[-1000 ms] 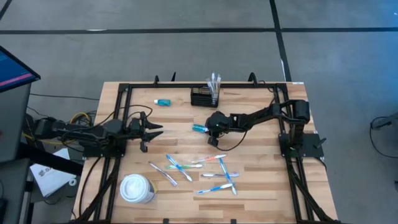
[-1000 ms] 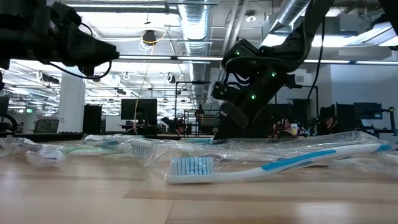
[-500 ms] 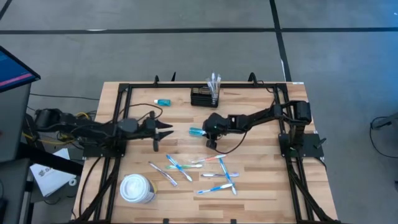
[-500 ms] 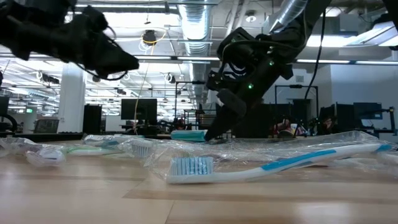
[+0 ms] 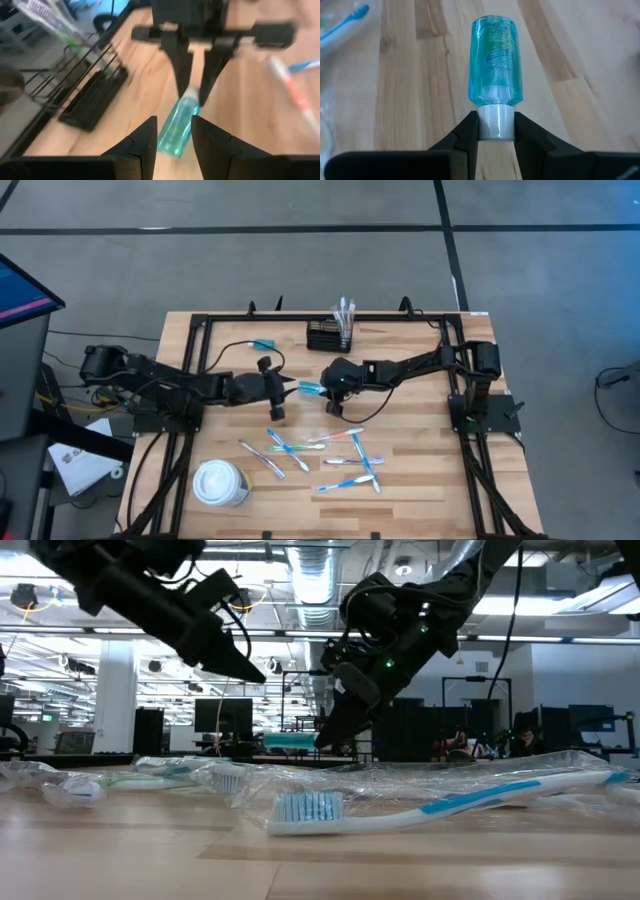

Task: Pick & Place toothbrushing station
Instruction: Put the bottom blue mouthwash into the mesh organizer

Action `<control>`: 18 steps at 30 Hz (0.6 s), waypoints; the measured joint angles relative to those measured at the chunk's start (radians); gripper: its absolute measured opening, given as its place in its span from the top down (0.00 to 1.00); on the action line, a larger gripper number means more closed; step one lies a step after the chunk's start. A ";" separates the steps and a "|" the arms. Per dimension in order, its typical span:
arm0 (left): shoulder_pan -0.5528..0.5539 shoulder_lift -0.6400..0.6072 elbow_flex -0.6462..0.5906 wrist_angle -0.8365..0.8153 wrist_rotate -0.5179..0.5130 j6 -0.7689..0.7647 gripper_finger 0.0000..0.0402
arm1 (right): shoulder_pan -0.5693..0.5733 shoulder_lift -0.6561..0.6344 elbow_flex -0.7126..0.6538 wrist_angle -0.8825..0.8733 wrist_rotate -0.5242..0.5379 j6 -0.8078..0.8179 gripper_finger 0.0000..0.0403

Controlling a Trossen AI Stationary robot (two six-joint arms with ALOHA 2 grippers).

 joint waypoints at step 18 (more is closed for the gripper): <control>-0.177 0.123 0.235 -0.360 -0.335 0.150 0.72 | 0.000 -0.002 0.145 -0.020 -0.053 0.011 0.79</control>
